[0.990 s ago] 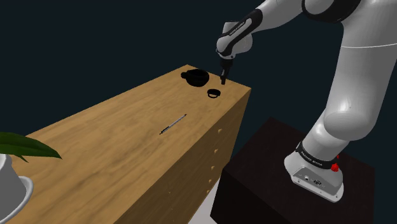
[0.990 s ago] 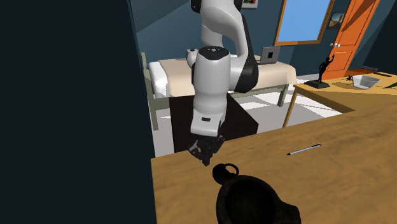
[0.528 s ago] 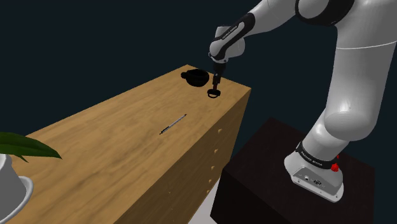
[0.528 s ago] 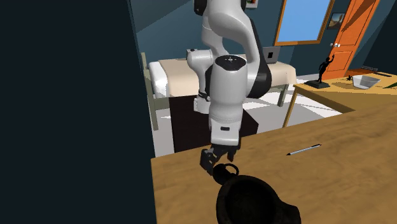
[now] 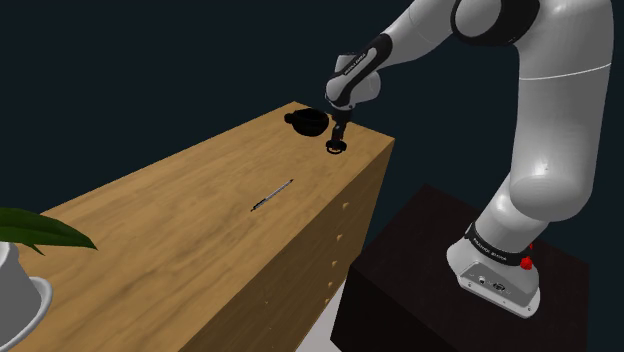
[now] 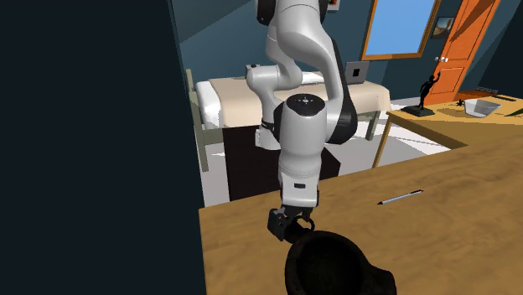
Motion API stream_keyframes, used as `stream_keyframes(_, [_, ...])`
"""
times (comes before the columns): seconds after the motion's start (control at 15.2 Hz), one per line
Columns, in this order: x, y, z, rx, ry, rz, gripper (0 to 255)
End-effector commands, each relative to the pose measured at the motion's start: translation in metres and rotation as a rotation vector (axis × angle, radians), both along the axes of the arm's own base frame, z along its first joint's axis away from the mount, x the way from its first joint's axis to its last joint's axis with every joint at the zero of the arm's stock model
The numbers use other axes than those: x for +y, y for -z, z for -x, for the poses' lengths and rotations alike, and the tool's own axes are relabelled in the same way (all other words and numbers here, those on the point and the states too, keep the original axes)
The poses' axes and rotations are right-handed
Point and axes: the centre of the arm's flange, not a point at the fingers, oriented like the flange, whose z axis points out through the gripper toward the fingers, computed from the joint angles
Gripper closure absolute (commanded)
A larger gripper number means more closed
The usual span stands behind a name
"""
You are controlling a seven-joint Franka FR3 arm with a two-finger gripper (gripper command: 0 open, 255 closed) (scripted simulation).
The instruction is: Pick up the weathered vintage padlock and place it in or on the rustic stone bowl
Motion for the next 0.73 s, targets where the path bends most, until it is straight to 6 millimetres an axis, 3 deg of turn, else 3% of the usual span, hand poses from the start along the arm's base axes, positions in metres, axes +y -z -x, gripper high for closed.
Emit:
stream_keyframes(0.0, [0.0005, 0.0044, -0.0005, 0.0, 0.0, 0.0, 0])
stream_keyframes(0.4, [0.0005, 0.0044, -0.0005, 0.0, 0.0, 0.0, 0])
stream_keyframes(0.46, [0.0005, 0.0044, -0.0005, 0.0, 0.0, 0.0, 255])
stream_keyframes(0.66, [0.0005, 0.0048, -0.0005, -0.001, 0.0, 0.0, 255])
